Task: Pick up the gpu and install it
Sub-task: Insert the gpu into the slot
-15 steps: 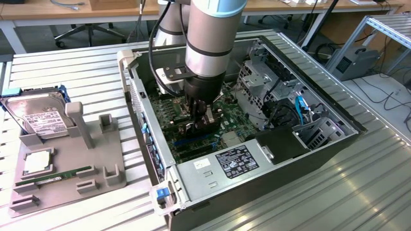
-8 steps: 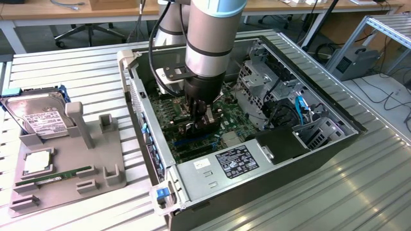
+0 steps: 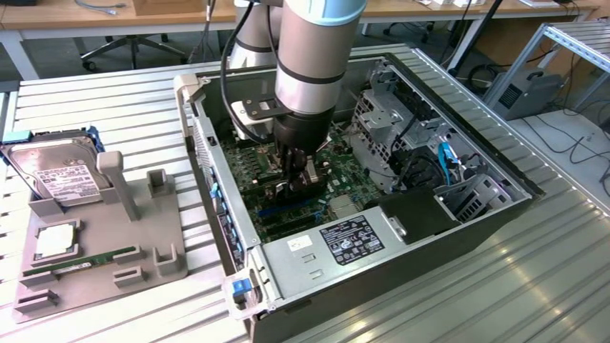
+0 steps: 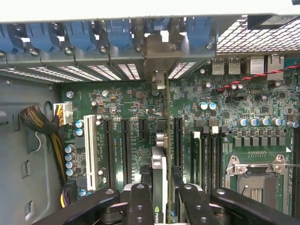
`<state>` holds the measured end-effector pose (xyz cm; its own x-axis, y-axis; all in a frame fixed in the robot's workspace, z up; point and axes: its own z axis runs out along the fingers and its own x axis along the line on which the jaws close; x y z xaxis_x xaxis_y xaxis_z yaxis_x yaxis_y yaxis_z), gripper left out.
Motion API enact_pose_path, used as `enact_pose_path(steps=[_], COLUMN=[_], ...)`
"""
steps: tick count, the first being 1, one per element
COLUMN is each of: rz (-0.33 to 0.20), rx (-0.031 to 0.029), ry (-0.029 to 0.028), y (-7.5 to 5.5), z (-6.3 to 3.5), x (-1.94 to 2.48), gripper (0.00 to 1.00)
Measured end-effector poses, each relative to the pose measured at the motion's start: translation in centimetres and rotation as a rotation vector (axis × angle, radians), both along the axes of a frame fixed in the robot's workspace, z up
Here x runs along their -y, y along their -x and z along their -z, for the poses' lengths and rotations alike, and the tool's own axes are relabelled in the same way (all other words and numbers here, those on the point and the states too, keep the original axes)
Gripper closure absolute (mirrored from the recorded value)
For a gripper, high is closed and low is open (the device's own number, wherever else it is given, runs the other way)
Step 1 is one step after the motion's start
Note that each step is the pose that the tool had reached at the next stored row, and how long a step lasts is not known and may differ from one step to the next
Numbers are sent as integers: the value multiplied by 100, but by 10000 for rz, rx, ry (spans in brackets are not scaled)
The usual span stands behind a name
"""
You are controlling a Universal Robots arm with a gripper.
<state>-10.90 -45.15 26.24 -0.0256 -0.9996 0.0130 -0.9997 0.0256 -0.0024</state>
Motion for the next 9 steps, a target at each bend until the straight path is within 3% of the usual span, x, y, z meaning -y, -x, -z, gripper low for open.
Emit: enact_pose_path(steps=[9], rz=[-1], rx=[0], ry=[112], y=[0], z=[-29], x=[-9], gripper=[73])
